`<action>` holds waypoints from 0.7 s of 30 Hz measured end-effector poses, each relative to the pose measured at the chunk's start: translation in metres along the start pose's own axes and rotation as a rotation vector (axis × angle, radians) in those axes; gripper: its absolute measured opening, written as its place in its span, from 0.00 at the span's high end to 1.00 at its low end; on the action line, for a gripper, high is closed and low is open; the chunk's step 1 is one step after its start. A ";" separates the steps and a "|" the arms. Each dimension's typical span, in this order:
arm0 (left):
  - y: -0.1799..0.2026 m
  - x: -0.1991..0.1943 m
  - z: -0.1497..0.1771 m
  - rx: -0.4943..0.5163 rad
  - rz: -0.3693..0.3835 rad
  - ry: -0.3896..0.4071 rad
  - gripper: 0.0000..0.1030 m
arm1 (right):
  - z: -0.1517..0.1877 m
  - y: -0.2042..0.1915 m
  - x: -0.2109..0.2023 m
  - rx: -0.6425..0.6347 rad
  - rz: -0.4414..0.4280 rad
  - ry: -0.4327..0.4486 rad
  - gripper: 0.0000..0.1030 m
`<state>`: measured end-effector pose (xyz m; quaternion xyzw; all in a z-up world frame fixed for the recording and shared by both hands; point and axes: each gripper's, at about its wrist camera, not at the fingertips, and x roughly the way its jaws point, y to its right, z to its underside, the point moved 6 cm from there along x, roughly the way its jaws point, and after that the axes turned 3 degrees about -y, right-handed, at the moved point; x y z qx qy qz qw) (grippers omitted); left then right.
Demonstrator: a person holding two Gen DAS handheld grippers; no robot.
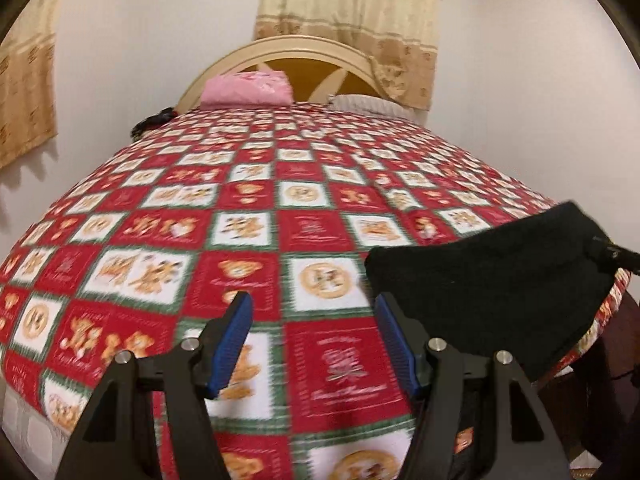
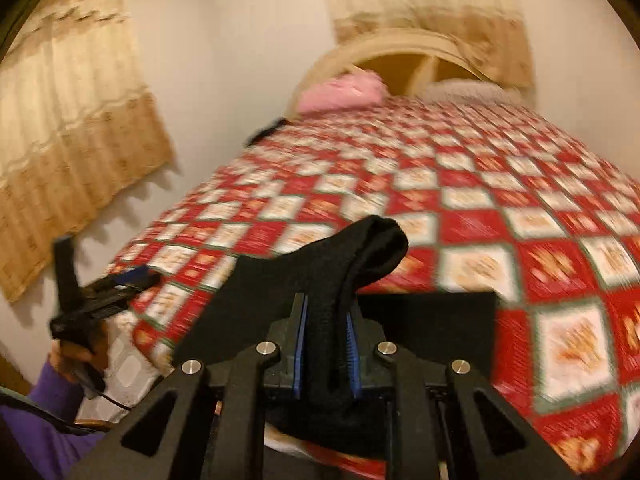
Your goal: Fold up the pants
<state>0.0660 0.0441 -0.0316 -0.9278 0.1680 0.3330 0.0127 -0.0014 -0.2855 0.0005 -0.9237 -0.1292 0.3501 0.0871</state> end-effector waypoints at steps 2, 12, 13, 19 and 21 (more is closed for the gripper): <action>0.012 0.004 -0.003 0.029 0.007 -0.005 0.36 | 0.014 0.029 0.007 0.044 0.043 -0.036 0.83; 0.052 0.021 0.006 0.105 0.034 -0.078 0.36 | 0.041 0.067 0.010 0.072 0.088 -0.044 0.84; 0.055 0.021 0.007 0.109 0.037 -0.080 0.36 | 0.038 0.066 0.004 0.055 0.096 -0.034 0.84; 0.064 0.025 0.011 0.109 0.046 -0.093 0.32 | 0.052 0.081 0.010 0.038 0.194 -0.075 0.85; 0.065 0.028 0.015 0.113 0.045 -0.112 0.32 | 0.053 0.080 0.007 0.035 0.202 -0.057 0.85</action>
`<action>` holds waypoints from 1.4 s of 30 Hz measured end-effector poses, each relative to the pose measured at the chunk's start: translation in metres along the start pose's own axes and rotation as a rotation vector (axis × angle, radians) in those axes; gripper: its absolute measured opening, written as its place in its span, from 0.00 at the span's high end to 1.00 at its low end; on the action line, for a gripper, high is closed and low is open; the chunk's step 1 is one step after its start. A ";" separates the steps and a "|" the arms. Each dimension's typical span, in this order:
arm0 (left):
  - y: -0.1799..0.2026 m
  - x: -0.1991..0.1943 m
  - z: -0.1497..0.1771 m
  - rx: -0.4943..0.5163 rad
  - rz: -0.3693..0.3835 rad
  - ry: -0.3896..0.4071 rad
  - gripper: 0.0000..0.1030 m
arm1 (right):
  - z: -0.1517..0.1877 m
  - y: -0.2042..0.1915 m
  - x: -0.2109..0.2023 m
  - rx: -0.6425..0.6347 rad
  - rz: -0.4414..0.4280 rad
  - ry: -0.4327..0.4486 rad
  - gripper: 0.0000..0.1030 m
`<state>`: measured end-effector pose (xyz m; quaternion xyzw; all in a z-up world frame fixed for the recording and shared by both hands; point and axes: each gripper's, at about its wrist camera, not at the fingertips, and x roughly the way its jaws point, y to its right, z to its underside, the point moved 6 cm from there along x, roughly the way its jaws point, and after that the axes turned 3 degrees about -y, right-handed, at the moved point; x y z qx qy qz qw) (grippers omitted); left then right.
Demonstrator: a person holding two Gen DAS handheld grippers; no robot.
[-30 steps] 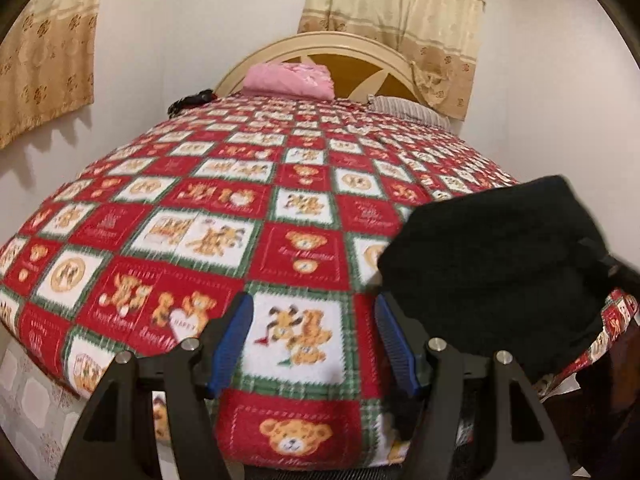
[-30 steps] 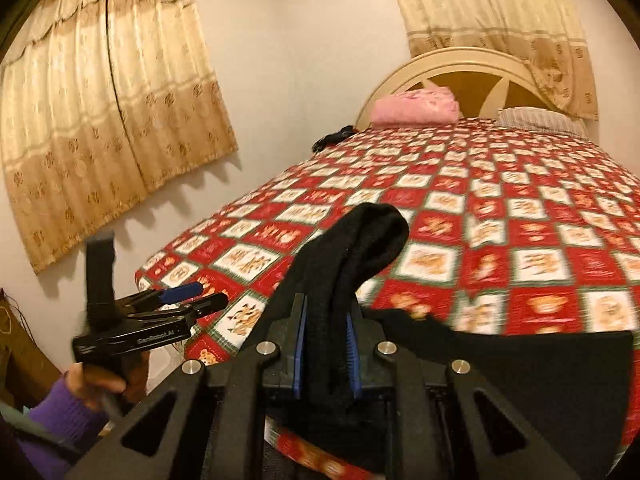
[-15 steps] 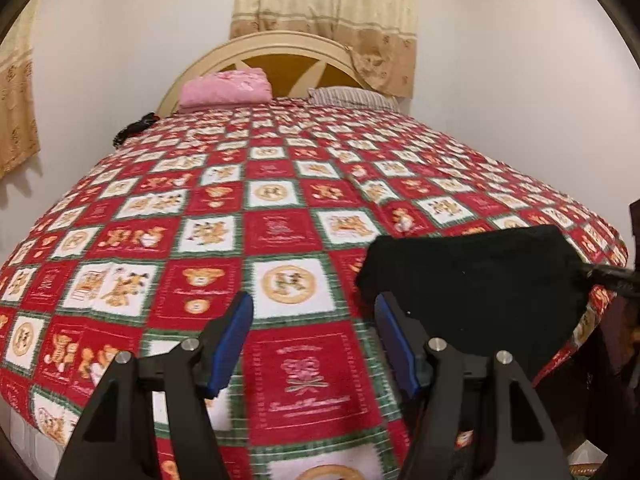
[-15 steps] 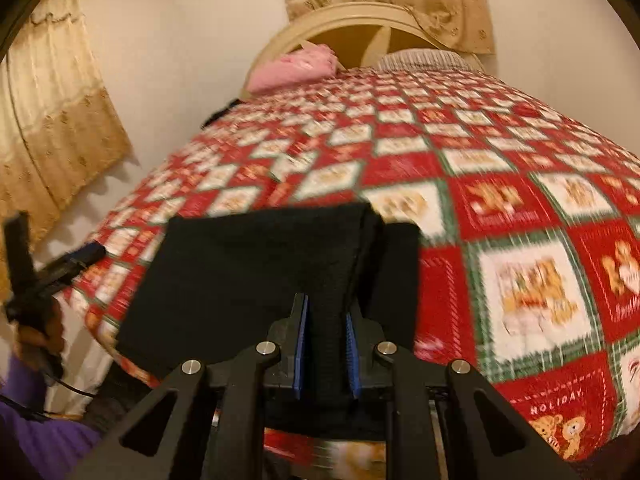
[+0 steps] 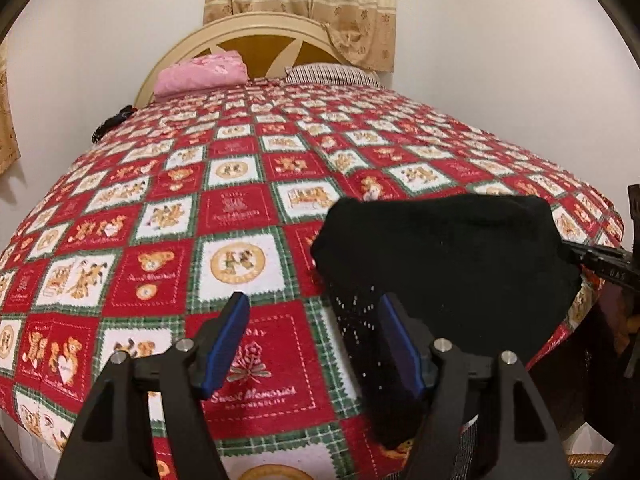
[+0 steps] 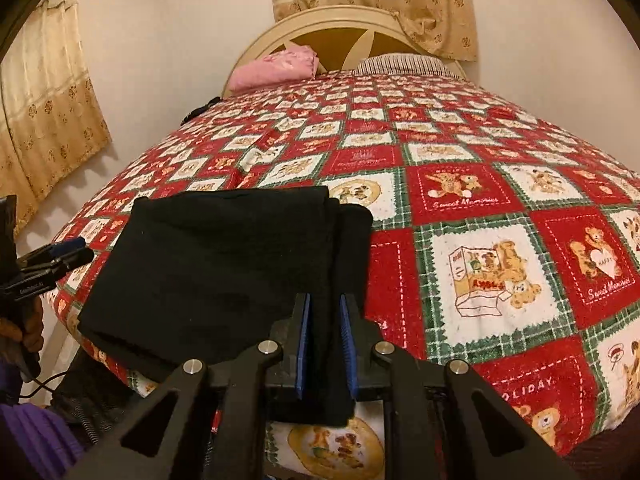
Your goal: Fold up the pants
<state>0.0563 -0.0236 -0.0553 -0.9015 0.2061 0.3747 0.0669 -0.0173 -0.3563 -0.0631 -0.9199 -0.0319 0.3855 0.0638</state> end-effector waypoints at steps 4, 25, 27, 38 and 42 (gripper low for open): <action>-0.001 0.001 0.003 0.012 -0.020 -0.007 0.32 | -0.016 -0.006 -0.022 -0.005 0.042 0.084 0.85; 0.006 0.028 0.037 -0.090 -0.025 -0.079 0.28 | -0.074 -0.219 0.171 -0.239 -0.287 -0.270 0.85; 0.005 0.027 0.036 -0.080 -0.006 -0.080 0.27 | -0.081 -0.212 0.155 -0.165 -0.317 -0.219 0.85; 0.002 0.017 -0.007 -0.078 0.018 0.007 0.27 | -0.065 -0.070 0.040 -0.099 -0.014 0.005 0.84; 0.018 0.040 -0.013 -0.058 0.010 -0.026 0.27 | -0.045 -0.028 0.046 0.010 -0.103 0.019 0.95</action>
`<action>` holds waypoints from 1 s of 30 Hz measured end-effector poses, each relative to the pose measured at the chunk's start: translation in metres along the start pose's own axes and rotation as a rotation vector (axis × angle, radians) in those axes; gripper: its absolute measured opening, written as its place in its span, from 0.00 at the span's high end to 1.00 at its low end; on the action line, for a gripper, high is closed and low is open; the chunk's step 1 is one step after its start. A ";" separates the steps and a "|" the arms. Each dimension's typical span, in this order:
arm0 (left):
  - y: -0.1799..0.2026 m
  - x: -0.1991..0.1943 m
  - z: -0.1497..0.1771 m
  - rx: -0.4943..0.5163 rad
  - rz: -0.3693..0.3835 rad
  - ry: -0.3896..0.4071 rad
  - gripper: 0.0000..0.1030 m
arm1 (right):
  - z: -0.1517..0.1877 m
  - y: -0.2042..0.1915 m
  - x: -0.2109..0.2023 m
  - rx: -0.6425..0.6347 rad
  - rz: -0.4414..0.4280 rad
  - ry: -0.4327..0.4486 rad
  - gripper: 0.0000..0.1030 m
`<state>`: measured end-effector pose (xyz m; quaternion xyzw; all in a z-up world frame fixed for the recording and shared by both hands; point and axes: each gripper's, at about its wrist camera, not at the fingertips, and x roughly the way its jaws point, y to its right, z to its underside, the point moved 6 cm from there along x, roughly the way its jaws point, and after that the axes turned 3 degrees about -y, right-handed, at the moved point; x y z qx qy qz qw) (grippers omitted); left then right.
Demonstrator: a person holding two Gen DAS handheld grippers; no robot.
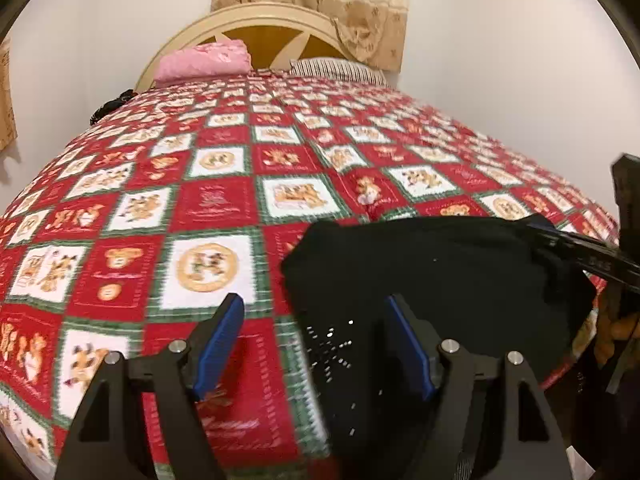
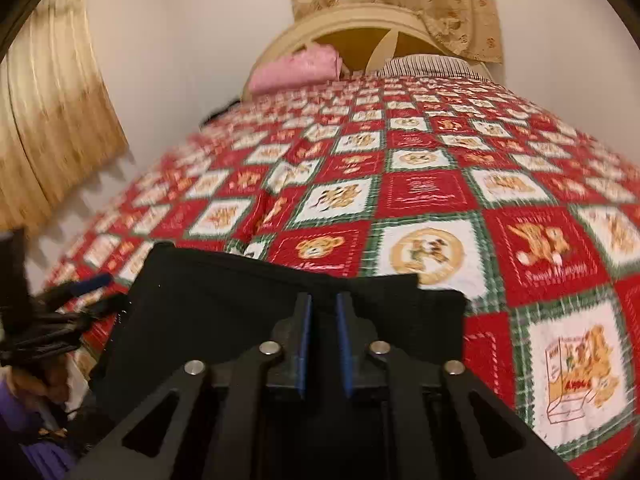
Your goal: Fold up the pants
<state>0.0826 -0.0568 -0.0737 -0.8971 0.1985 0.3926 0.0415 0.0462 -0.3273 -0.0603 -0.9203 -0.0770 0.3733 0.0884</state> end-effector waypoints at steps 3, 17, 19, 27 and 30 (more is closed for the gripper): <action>0.007 0.016 0.010 0.018 -0.037 -0.055 0.27 | 0.002 0.009 -0.014 0.105 -0.049 0.023 0.95; -0.003 0.001 0.009 -0.126 0.024 -0.055 0.04 | 0.050 0.021 -0.050 0.216 0.057 0.105 0.24; 0.001 0.005 0.013 -0.130 0.023 -0.072 0.04 | 0.056 0.013 -0.049 0.178 0.116 0.140 0.24; 0.014 0.018 0.023 -0.169 0.007 -0.111 0.00 | 0.063 -0.009 -0.041 0.077 0.188 0.094 0.50; 0.014 0.017 0.023 -0.176 0.009 -0.120 0.00 | 0.064 -0.008 -0.039 0.095 0.155 0.094 0.55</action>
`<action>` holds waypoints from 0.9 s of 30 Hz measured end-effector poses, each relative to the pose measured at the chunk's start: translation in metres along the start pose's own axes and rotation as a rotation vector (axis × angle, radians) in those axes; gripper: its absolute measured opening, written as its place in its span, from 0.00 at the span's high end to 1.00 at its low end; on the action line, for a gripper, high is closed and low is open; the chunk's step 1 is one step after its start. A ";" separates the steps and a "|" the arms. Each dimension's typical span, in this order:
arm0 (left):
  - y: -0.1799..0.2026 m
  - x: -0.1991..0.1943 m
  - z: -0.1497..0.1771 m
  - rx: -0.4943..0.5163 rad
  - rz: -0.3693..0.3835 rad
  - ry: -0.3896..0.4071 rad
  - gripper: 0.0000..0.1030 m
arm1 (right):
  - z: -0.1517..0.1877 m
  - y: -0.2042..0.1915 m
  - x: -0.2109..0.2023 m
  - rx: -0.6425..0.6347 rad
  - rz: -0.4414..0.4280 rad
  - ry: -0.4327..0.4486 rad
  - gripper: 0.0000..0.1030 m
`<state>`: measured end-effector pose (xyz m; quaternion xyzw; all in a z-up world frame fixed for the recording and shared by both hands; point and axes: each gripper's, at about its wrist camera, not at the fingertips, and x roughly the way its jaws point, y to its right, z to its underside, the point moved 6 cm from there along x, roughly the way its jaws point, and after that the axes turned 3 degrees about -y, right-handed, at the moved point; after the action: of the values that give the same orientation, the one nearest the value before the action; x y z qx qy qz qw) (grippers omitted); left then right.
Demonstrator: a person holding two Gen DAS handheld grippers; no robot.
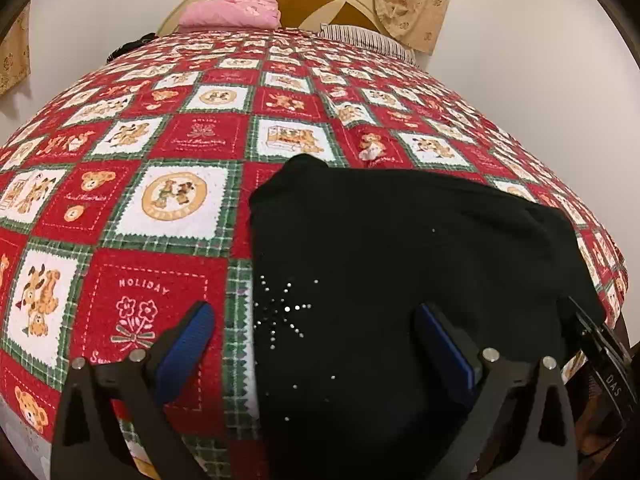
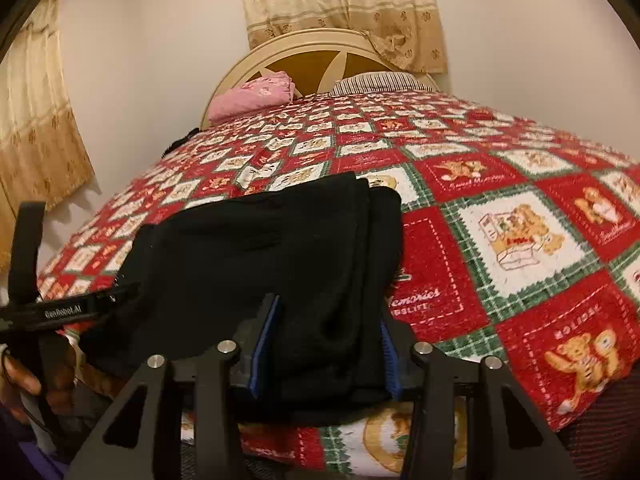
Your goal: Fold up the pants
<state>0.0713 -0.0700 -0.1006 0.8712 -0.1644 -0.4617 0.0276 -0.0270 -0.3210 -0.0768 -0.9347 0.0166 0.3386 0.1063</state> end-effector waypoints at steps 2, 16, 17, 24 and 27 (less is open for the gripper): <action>0.001 0.000 0.001 -0.001 0.003 -0.010 0.00 | 0.001 0.001 0.001 0.005 -0.001 0.004 0.55; 0.011 0.003 0.002 -0.024 -0.055 -0.048 0.00 | 0.002 -0.004 -0.001 -0.004 0.014 0.012 0.55; 0.012 0.002 0.002 -0.011 -0.053 -0.038 0.01 | 0.001 -0.004 -0.001 -0.007 0.015 0.011 0.55; 0.034 -0.007 0.002 0.114 -0.025 0.022 0.48 | 0.001 -0.013 -0.004 -0.074 0.055 0.024 0.62; 0.031 -0.011 -0.001 0.115 -0.023 0.041 0.67 | 0.001 -0.016 -0.005 -0.093 0.079 0.034 0.63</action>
<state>0.0588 -0.0960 -0.0853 0.8824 -0.1803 -0.4338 -0.0245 -0.0301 -0.3050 -0.0711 -0.9429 0.0397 0.3269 0.0492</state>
